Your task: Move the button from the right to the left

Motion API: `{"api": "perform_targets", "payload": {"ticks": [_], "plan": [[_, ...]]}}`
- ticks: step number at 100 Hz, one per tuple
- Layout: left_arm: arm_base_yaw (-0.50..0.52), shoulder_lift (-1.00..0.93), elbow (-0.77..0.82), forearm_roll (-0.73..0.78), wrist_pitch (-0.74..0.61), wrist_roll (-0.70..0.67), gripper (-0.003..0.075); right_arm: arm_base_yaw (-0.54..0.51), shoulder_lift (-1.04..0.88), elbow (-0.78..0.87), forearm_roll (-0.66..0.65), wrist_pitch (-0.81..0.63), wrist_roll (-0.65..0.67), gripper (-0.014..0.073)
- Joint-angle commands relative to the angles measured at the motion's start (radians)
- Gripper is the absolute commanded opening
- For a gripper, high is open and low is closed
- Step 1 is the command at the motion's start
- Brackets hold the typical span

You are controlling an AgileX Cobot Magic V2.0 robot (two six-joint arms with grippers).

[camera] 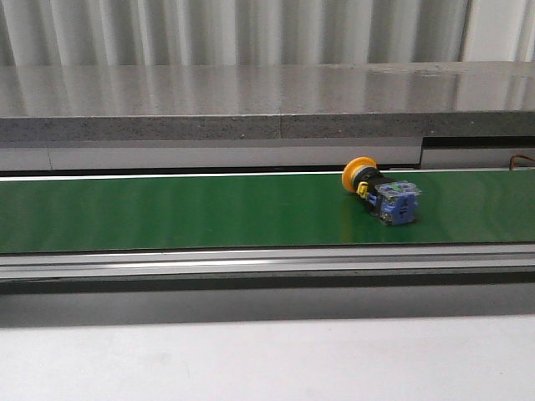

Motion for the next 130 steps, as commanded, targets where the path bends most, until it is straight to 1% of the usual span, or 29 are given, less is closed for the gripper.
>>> {"api": "perform_targets", "payload": {"ticks": [1,72,98,103,115,123,130], "plan": [[-0.008,-0.034,0.026,-0.007,-0.084,-0.009,-0.0020,-0.001,0.000,-0.023,0.009,-0.059,-0.010,-0.0067],[-0.008,-0.034,0.026,-0.007,-0.102,-0.009,-0.0020,-0.001,0.000,-0.023,0.009,-0.059,-0.010,-0.0067],[-0.008,-0.034,0.020,-0.003,-0.153,-0.009,-0.0020,-0.001,0.000,-0.023,0.009,-0.059,-0.010,-0.0067],[-0.008,-0.034,0.005,-0.015,-0.145,-0.009,-0.0020,-0.001,0.000,-0.023,0.009,-0.059,-0.010,-0.0067],[-0.008,-0.014,-0.073,-0.063,-0.074,-0.009,-0.0020,-0.001,0.000,-0.023,0.009,-0.059,-0.010,-0.0067],[-0.008,0.032,-0.146,-0.113,-0.064,-0.009,-0.0020,-0.001,0.000,-0.023,0.009,-0.059,-0.010,-0.0067],[-0.008,0.091,-0.228,-0.136,-0.003,-0.009,-0.0020,-0.001,0.000,-0.023,0.009,-0.059,-0.010,-0.0067]]}}
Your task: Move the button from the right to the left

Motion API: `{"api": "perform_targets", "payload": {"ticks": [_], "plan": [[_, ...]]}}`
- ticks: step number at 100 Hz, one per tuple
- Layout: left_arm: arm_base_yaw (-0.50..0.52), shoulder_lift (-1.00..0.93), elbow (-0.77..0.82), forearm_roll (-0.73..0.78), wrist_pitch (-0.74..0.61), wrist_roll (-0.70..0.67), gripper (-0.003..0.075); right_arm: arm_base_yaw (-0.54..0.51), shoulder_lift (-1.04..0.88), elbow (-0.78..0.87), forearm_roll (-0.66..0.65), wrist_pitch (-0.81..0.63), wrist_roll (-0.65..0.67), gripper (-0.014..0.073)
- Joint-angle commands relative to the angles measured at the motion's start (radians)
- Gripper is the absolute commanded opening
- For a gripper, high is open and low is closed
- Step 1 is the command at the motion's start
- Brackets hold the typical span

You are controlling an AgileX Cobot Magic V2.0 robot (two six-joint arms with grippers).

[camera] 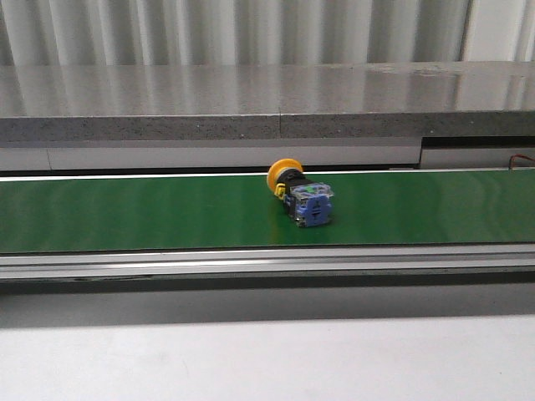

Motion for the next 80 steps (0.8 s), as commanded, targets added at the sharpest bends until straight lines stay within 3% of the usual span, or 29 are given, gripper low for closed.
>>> {"api": "perform_targets", "payload": {"ticks": [1,38,80], "plan": [[-0.008,0.074,-0.120,-0.041,-0.011,-0.009,-0.0020,-0.001,0.000,-0.023,0.009,-0.061,-0.010,-0.0067],[-0.008,0.526,-0.602,-0.045,0.509,-0.009,-0.0020,-0.001,0.000,-0.023,0.009,-0.060,-0.010,-0.0067],[-0.008,0.771,-0.673,-0.045,0.604,0.013,-0.0019,-0.001,0.000,-0.023,0.009,-0.060,-0.010,-0.0067]]}}
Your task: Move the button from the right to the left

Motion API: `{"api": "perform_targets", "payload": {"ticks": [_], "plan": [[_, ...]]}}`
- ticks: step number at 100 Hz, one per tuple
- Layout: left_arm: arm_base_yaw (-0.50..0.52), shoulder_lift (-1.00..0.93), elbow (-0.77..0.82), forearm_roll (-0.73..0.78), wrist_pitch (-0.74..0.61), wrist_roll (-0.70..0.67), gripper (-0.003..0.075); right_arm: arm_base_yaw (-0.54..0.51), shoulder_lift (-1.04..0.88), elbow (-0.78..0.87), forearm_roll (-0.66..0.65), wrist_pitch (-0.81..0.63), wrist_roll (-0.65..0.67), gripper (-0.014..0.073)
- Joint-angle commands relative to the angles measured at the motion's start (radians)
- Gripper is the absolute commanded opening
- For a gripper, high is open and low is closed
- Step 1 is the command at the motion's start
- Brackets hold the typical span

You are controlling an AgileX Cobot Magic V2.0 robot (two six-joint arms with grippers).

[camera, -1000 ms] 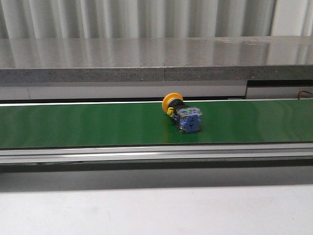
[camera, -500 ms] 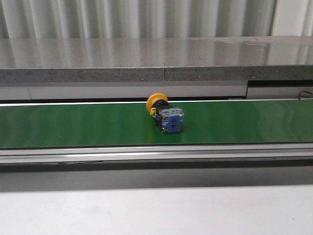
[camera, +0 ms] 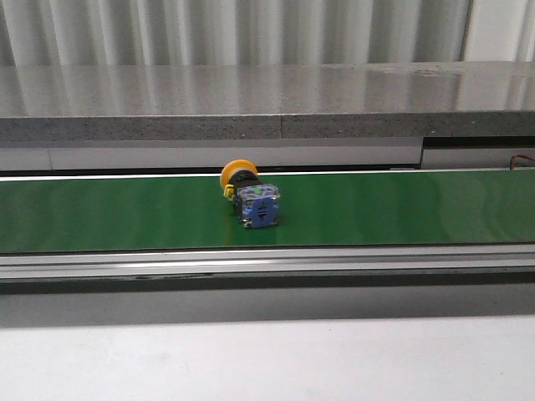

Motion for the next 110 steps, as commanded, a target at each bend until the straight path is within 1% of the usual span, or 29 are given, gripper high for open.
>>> {"api": "perform_targets", "payload": {"ticks": [1,13,18,23,30,47,49,54,58,71,96,110], "plan": [[-0.008,0.029,-0.036,-0.013,-0.035,0.018,-0.0019,-0.001,0.000,-0.023,0.009,-0.060,-0.010,-0.0067],[-0.008,0.054,-0.036,-0.017,-0.023,0.074,-0.0011,-0.001,0.000,-0.023,0.009,-0.060,-0.010,-0.0067],[-0.008,0.056,-0.036,-0.017,-0.018,0.076,0.0019,-0.001,0.000,-0.023,0.009,-0.060,-0.010,-0.0067],[-0.008,0.060,-0.036,-0.017,-0.014,0.076,0.0070,-0.001,0.000,-0.023,0.009,-0.060,-0.010,-0.0067],[-0.008,0.063,-0.036,-0.017,-0.005,0.076,0.0172,-0.001,0.000,-0.023,0.009,-0.060,-0.010,-0.0067],[-0.008,0.064,-0.036,-0.019,0.015,0.074,0.0514,-0.001,0.000,-0.023,0.009,-0.060,-0.010,-0.0067],[-0.008,0.064,-0.036,-0.021,0.015,0.074,0.0547,-0.001,0.000,-0.023,0.009,-0.060,-0.010,-0.0067],[-0.008,0.064,-0.036,-0.024,0.015,0.074,0.0599,-0.001,0.000,-0.023,0.009,-0.060,-0.010,-0.0067],[-0.008,0.064,-0.036,-0.038,0.009,0.074,0.0613,-0.001,0.000,-0.023,0.009,-0.060,-0.010,-0.0067],[-0.008,0.064,-0.036,-0.128,-0.014,0.074,0.0608,-0.001,0.000,-0.023,0.009,-0.060,-0.010,-0.0067],[-0.008,0.064,-0.040,-0.140,-0.022,0.095,0.0608,-0.001,0.000,-0.023,0.009,-0.060,-0.010,-0.0067],[-0.010,0.096,-0.072,-0.193,-0.017,0.095,0.0608,-0.001,0.000,-0.023,0.009,-0.060,-0.010,-0.0067]]}}
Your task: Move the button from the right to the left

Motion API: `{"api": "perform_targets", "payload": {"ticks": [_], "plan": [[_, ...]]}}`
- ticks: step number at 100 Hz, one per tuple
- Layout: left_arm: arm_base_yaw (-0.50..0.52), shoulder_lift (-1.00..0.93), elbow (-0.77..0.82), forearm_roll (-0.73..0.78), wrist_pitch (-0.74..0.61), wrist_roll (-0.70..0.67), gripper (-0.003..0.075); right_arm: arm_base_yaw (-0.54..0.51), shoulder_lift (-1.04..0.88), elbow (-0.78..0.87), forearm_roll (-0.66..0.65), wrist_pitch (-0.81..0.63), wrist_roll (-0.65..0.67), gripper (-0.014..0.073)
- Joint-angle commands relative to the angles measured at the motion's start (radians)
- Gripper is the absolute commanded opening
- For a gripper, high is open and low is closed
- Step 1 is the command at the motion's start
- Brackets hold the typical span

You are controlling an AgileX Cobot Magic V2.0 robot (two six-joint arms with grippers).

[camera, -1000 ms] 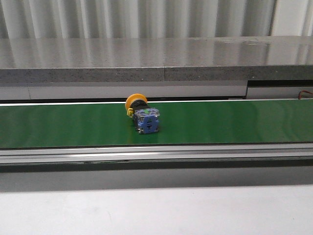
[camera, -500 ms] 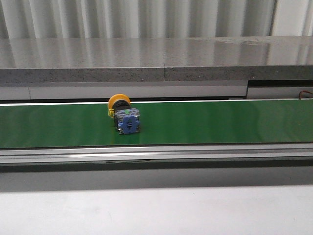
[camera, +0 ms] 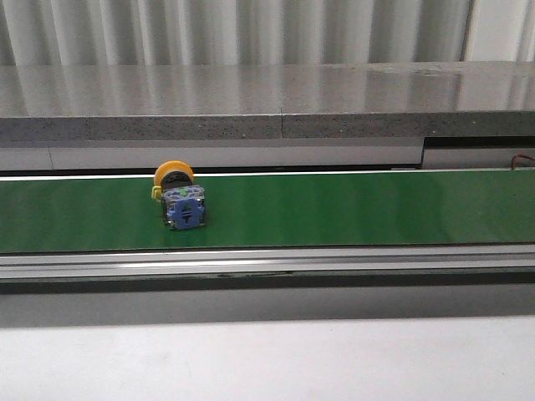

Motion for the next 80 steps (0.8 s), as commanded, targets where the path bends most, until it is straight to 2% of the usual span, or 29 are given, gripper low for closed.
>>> {"api": "perform_targets", "payload": {"ticks": [1,15,33,61,80], "plan": [[-0.013,0.021,-0.058,-0.055,-0.055,0.001,0.0608,-0.001,0.000,-0.023,0.009,-0.062,-0.010,-0.0067],[-0.061,0.102,-0.114,-0.082,-0.068,-0.001,0.0608,-0.001,0.000,-0.023,0.009,-0.062,-0.010,-0.0067],[-0.192,0.236,-0.165,-0.081,-0.158,-0.059,0.0607,-0.001,0.000,-0.023,0.009,-0.062,-0.010,-0.0067],[-0.394,0.469,-0.265,0.101,-0.209,-0.231,0.0607,-0.001,0.000,-0.023,0.009,-0.062,-0.010,-0.0067],[-0.436,0.593,-0.332,0.178,-0.210,-0.290,0.0607,-0.001,0.000,-0.023,0.009,-0.062,-0.010,-0.0067]]}}
